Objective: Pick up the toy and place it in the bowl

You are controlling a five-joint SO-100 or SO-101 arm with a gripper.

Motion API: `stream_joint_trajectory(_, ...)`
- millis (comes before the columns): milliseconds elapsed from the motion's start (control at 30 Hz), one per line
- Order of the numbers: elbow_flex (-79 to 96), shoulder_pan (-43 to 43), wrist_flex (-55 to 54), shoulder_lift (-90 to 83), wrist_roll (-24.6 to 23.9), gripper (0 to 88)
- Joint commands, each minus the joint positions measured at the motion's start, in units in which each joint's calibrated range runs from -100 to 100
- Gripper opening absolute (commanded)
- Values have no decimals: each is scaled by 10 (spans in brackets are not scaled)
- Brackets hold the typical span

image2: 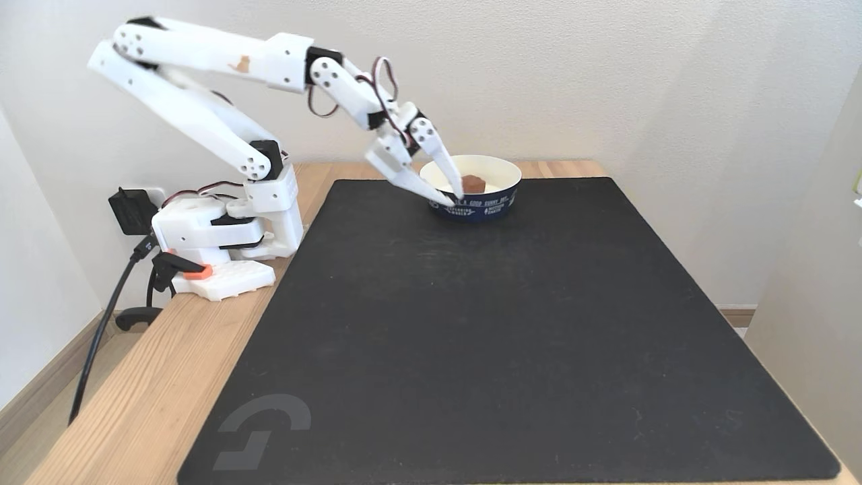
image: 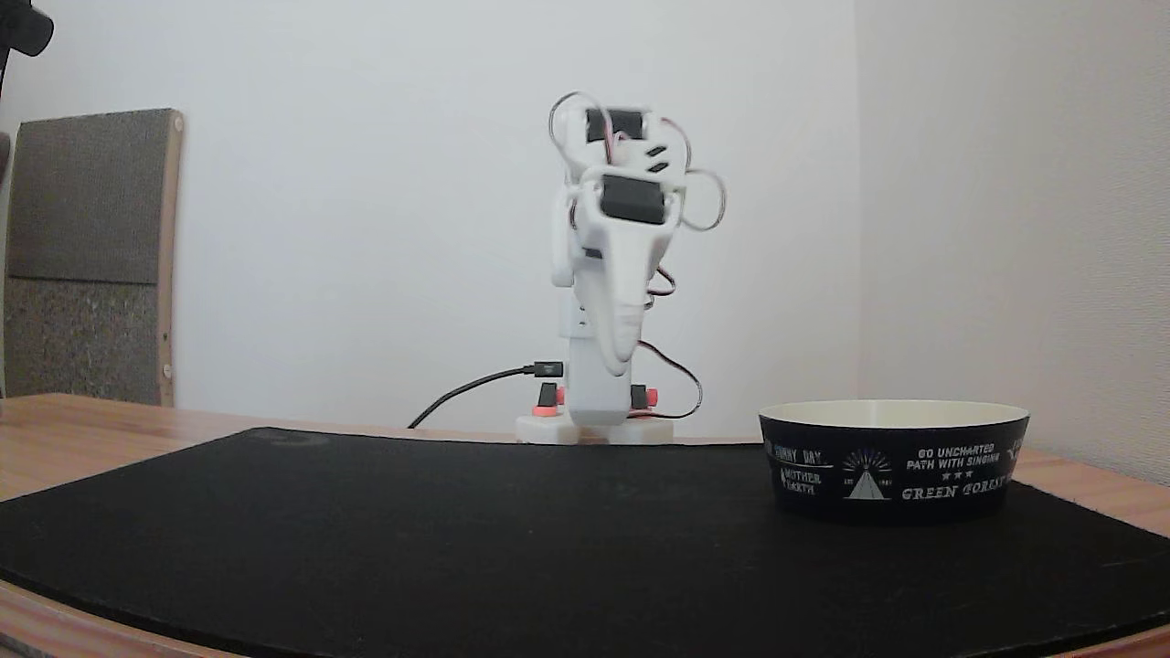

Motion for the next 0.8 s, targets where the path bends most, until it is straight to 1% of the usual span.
stream_joint_trajectory(0, 100, -21, -4, -162, -49, 26)
stream_joint_trajectory(233, 295, -35, 15, -381, -54, 26)
stream_joint_trajectory(267, 337, -35, 47, -449, -55, 26)
stream_joint_trajectory(367, 338, -35, 140, -546, -55, 26)
stream_joint_trajectory(400, 338, -36, 166, -551, -55, 26)
stream_joint_trajectory(433, 338, -40, 169, -548, -50, 26)
stream_joint_trajectory(767, 338, -35, 162, -542, -50, 25)
